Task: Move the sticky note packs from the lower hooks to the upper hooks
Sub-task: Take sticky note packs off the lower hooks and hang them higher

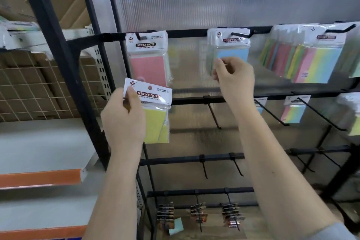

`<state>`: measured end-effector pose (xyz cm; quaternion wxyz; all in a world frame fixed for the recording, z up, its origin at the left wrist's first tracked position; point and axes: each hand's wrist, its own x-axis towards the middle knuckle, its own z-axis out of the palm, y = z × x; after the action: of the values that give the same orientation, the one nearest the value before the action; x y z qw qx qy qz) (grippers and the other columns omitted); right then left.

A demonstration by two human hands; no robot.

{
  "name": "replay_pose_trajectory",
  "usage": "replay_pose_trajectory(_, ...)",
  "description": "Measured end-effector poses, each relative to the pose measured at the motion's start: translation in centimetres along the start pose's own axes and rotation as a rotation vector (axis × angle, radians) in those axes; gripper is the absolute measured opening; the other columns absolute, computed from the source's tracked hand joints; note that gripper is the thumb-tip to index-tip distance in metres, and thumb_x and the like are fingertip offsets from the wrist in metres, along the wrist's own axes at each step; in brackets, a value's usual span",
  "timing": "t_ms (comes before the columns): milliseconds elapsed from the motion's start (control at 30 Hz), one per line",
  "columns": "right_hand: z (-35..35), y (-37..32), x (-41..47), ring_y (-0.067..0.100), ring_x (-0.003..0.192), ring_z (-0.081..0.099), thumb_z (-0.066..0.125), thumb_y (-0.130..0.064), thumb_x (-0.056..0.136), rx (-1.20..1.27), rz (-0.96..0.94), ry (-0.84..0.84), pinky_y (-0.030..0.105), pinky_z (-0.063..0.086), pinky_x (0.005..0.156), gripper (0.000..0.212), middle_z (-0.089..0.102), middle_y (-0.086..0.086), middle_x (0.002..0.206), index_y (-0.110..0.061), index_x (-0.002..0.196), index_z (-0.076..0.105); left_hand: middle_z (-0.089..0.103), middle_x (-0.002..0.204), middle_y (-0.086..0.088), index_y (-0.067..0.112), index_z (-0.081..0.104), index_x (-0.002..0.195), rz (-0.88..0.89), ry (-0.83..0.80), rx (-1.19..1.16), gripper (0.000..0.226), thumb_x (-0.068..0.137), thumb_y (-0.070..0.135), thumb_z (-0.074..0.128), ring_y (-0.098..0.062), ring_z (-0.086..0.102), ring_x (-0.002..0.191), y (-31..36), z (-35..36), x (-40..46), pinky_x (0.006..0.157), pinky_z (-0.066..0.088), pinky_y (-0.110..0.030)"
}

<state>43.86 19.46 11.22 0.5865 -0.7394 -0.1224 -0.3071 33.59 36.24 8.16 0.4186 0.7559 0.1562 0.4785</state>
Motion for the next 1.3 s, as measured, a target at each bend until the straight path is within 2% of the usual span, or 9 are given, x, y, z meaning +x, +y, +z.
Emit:
replay_pose_trajectory(100,-5.1,3.2,-1.3,0.015,0.071,0.063,0.056,-0.024,0.094,-0.041,0.086,0.003,0.033,0.053,0.073,0.019,0.066,-0.004,0.069,-0.017,0.080,0.067,0.051,0.072,0.013,0.005,0.055,0.084,0.024,-0.014,0.004,0.035,0.100,0.031,0.037,-0.002,0.049,0.066,1.5,1.9,-1.4,0.056,0.037,-0.015)
replay_pose_trajectory(267,-13.2,7.8,-2.0,-0.004,0.058,0.054,0.053,-0.021,0.093,-0.136,0.208,0.025,0.006,0.037,0.054,0.027,0.062,-0.006,0.064,-0.018,0.067,0.061,0.044,0.062,0.005,0.009,0.041,0.067,0.068,-0.035,-0.015,0.038,0.100,0.027,0.040,-0.010,0.039,0.056,5.3,5.7,-5.3,0.052,0.028,-0.023)
replay_pose_trajectory(433,-20.8,11.2,-1.7,0.014,0.070,0.062,0.056,-0.019,0.091,-0.149,0.291,0.018,0.026,0.046,0.071,0.025,0.067,0.000,0.069,-0.018,0.068,0.065,0.043,0.059,0.000,0.001,0.043,0.071,0.125,-0.116,-0.012,0.039,0.100,0.028,0.040,-0.012,0.036,0.053,9.6,10.5,-10.0,0.049,0.028,-0.019)
replay_pose_trajectory(667,-30.7,15.0,-0.7,0.009,0.065,0.056,0.055,-0.021,0.094,-0.270,0.305,-0.040,0.012,0.038,0.053,0.022,0.063,-0.009,0.066,-0.024,0.073,0.062,0.047,0.058,0.000,-0.001,0.046,0.070,0.159,-0.205,-0.121,0.042,0.099,0.029,0.045,-0.011,0.041,0.054,16.0,16.8,-15.8,0.049,0.030,-0.015)
replay_pose_trajectory(800,-35.9,16.5,0.0,0.014,0.072,0.059,0.054,-0.024,0.094,-0.436,0.343,-0.097,0.016,0.037,0.053,0.017,0.066,-0.003,0.075,-0.016,0.087,0.068,0.037,0.051,0.006,0.020,0.031,0.057,0.170,-0.252,-0.199,0.045,0.098,0.026,0.048,-0.001,0.041,0.048,19.9,20.1,-18.5,0.046,0.030,-0.014)
replay_pose_trajectory(967,-41.9,18.3,-0.1,0.020,0.094,0.061,0.055,-0.024,0.094,-0.590,0.418,-0.143,0.024,0.037,0.072,0.023,0.071,0.005,0.098,-0.012,0.106,0.071,0.062,0.071,-0.017,-0.001,0.053,0.076,0.172,-0.349,-0.333,0.044,0.096,0.037,0.049,-0.035,0.054,0.066,23.0,25.2,-20.7,0.054,0.036,-0.033)
replay_pose_trajectory(1100,-45.5,19.7,0.1,0.012,0.086,0.054,0.054,-0.024,0.094,-0.690,0.450,-0.186,0.020,0.034,0.071,0.025,0.070,0.004,0.102,-0.013,0.109,0.070,0.058,0.067,-0.021,-0.002,0.051,0.070,0.185,-0.449,-0.404,0.042,0.094,0.033,0.056,-0.017,0.042,0.054,26.3,29.1,-22.3,0.050,0.030,-0.030)
replay_pose_trajectory(1167,-46.8,20.3,0.4,0.010,0.084,0.052,0.053,-0.024,0.095,-0.723,0.456,-0.194,0.019,0.033,0.070,0.024,0.069,0.002,0.098,-0.014,0.109,0.071,0.049,0.053,-0.006,0.013,0.048,0.060,0.172,-0.509,-0.478,0.038,0.092,0.028,0.059,-0.003,0.033,0.047,28.0,30.9,-22.9,0.046,0.025,-0.021)
replay_pose_trajectory(1300,-48.8,21.3,1.6,0.012,0.088,0.056,0.054,-0.023,0.095,-0.702,0.496,-0.187,0.021,0.038,0.075,0.025,0.068,0.000,0.099,-0.014,0.112,0.069,0.055,0.054,-0.004,0.010,0.063,0.079,0.172,-0.563,-0.601,0.021,0.090,0.027,0.063,-0.006,0.034,0.049,30.9,34.6,-23.5,0.049,0.029,-0.025)
